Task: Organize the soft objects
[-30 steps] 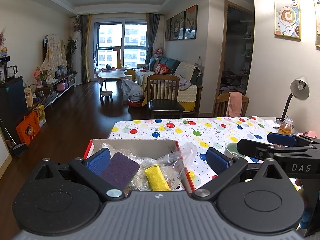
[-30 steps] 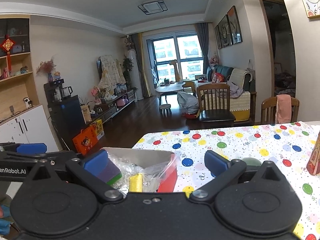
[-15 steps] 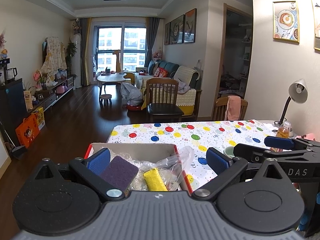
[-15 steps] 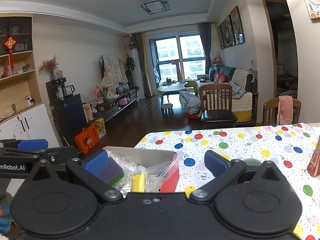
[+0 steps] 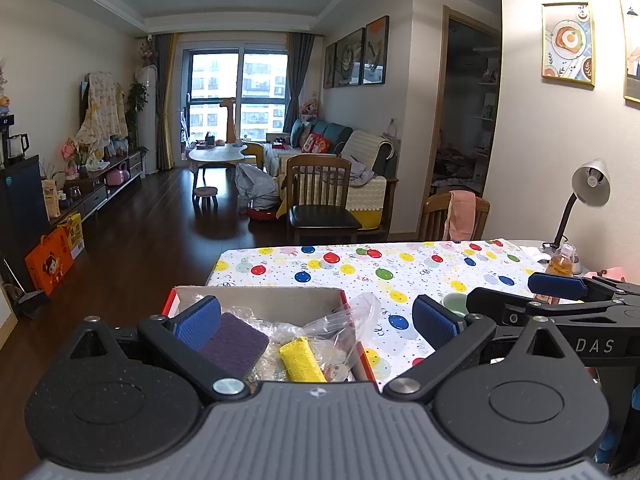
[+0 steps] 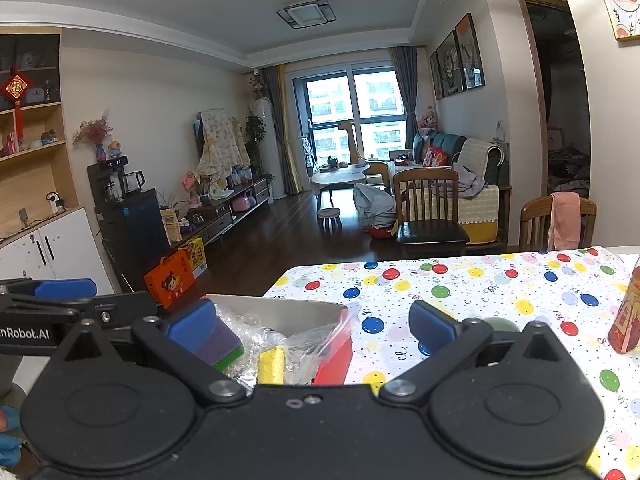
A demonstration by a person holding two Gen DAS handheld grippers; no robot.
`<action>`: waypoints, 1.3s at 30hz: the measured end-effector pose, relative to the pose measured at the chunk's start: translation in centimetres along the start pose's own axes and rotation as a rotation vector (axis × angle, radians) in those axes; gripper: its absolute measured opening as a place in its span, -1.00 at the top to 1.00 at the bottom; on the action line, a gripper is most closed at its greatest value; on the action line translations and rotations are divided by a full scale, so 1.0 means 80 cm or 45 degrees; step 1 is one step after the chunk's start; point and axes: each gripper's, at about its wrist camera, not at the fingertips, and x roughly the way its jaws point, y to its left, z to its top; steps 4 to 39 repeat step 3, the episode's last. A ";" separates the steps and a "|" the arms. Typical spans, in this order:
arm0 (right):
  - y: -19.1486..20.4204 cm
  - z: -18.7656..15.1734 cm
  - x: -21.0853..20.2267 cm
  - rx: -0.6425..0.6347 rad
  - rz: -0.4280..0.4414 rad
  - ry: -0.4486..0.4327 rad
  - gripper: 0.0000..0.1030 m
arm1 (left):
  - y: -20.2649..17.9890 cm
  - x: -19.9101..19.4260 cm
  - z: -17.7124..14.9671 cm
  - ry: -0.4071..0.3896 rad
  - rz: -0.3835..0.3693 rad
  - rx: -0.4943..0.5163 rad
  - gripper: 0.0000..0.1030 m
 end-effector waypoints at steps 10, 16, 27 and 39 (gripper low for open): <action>-0.008 0.002 -0.002 -0.001 -0.009 -0.004 -1.00 | -0.003 0.001 0.001 0.001 -0.010 0.002 -0.99; -0.008 0.002 -0.002 -0.001 -0.009 -0.004 -1.00 | -0.003 0.001 0.001 0.001 -0.010 0.002 -0.99; -0.008 0.002 -0.002 -0.001 -0.009 -0.004 -1.00 | -0.003 0.001 0.001 0.001 -0.010 0.002 -0.99; -0.008 0.002 -0.002 -0.001 -0.009 -0.004 -1.00 | -0.003 0.001 0.001 0.001 -0.010 0.002 -0.99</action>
